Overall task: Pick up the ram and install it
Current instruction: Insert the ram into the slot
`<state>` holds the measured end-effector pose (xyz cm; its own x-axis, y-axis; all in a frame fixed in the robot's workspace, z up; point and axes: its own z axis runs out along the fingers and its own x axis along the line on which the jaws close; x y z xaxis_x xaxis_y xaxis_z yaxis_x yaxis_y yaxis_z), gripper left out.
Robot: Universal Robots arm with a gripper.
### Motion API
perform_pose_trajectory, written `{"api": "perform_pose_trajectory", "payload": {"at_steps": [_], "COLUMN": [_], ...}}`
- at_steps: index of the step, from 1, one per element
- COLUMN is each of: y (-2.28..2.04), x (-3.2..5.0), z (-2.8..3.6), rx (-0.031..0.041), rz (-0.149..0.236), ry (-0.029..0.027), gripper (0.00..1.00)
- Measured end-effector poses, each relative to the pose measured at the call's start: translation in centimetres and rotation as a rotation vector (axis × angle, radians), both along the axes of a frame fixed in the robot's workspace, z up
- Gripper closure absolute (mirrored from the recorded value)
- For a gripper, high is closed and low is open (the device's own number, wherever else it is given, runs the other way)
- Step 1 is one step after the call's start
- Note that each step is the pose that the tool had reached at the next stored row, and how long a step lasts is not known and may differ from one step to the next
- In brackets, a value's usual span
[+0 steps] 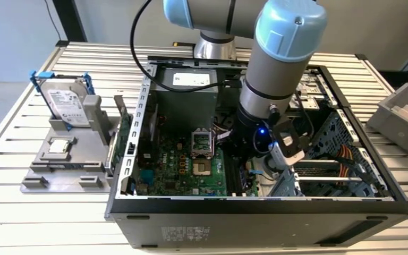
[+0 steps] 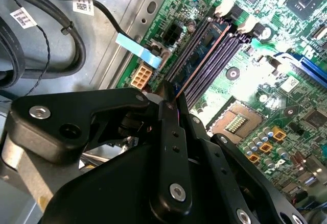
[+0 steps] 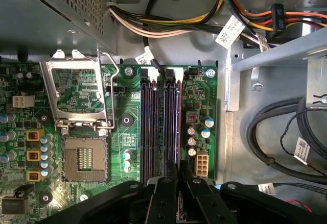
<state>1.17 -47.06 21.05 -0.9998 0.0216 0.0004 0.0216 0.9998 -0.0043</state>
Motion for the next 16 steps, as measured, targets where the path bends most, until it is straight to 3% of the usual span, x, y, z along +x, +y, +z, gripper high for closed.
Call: {"api": "perform_pose_trajectory", "payload": {"at_steps": [8, 9, 12, 16], "y": [-0.01, -0.01, -0.01, -0.01], "x": [-0.01, -0.01, -0.01, -0.01], "z": [-0.33, -0.35, -0.32, 1.23], "rx": [0.0000, 0.0001, -0.0002, 0.0006], "rz": [-0.007, -0.007, -0.007, -0.007], "ry": [0.0002, 0.0002, 0.0001, 0.0003], "gripper": [1.00, 0.00, 0.00, 0.00]}}
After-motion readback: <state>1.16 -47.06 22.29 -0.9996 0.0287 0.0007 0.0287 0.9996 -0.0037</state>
